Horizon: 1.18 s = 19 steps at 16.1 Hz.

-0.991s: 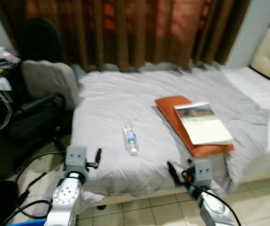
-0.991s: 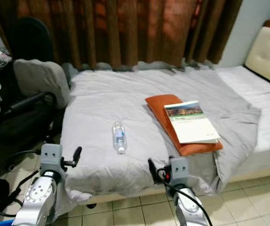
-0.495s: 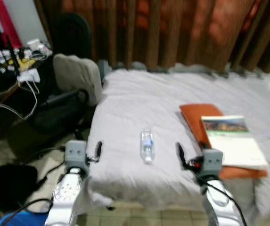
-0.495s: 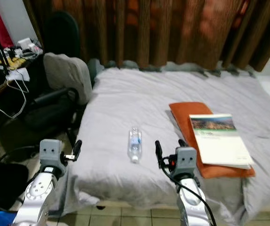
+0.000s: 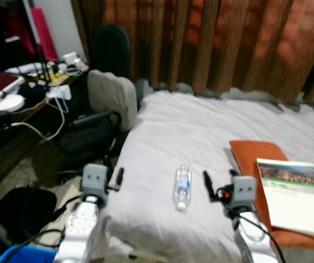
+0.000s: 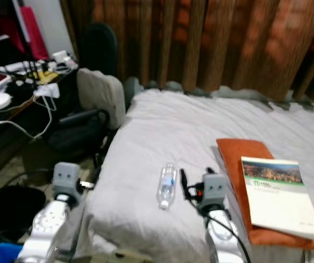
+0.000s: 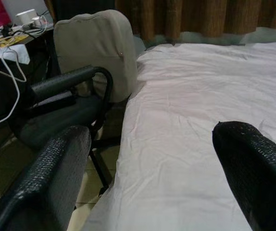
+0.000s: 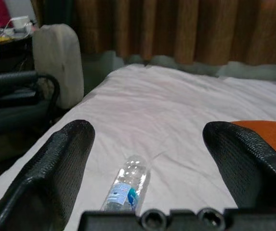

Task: Clean up the room

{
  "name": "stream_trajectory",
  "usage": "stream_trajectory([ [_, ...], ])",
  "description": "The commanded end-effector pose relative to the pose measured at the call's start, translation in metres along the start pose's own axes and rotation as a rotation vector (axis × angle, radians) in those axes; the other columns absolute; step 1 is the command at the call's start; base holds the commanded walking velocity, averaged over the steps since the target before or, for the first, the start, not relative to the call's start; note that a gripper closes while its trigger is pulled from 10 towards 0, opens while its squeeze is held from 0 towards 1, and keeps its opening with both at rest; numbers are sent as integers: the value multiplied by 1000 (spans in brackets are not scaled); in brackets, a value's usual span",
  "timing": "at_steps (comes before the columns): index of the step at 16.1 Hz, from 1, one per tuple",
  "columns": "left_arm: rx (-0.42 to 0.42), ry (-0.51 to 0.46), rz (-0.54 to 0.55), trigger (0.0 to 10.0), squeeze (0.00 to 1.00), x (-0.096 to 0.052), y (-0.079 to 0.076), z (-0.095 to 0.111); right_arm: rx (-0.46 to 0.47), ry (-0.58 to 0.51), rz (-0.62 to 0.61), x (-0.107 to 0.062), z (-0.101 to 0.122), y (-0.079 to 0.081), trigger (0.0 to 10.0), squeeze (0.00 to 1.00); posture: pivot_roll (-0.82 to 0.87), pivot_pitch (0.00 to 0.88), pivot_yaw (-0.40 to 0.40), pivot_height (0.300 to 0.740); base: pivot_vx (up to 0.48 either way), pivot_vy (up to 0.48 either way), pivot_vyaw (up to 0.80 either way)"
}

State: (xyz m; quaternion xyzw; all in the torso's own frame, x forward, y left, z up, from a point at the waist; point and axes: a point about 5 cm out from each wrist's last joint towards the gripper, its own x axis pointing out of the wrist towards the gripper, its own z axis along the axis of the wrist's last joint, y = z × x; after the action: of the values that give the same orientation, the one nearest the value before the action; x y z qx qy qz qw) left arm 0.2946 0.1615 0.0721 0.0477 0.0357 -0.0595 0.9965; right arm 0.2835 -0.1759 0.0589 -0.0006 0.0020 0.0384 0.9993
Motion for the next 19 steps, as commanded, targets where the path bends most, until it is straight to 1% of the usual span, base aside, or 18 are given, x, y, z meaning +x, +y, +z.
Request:
stream_trajectory([
  [1,-25,-10,-45,10000,0,6,-11,3,-17,8,-26,0,1,-10,10000,0,-2,0,-30,740,0,0,0],
  [3,-8,-12,-51,10000,0,7,-11,4,-18,5,-29,0,2,-10,10000,0,-7,0,-28,740,0,-469,0],
  [7,-12,-16,-64,10000,0,10,-13,4,-25,3,-21,-2,2,-10,10000,0,-17,0,-30,740,0,-452,0],
  [11,-8,-17,-62,10000,0,11,-10,3,-25,6,-8,-3,2,-9,10000,0,-15,0,-32,740,0,-441,0],
  [12,-2,3,-70,10000,0,11,-9,1,-25,10,3,-3,1,-7,10000,0,-14,0,-33,740,0,0,0],
  [13,8,-1,-69,10000,0,11,-8,1,-26,15,5,-3,1,-7,10000,0,-12,0,-34,740,0,0,0],
  [14,27,-9,-62,10000,0,11,-6,2,-27,23,8,-3,-1,-6,10000,0,-10,0,-35,740,0,0,-750],
  [15,10,-20,-48,10000,0,11,-4,4,-24,33,12,-2,-2,-6,10000,0,-6,0,-35,740,0,0,-775],
  [16,5,-12,-30,10000,0,11,-1,3,-22,39,17,-2,-3,-5,10000,0,-4,0,-36,740,379,296,-775],
  [19,15,0,6,10000,0,10,3,1,-16,48,38,0,-4,-1,10000,0,8,0,-41,740,380,294,0],
])
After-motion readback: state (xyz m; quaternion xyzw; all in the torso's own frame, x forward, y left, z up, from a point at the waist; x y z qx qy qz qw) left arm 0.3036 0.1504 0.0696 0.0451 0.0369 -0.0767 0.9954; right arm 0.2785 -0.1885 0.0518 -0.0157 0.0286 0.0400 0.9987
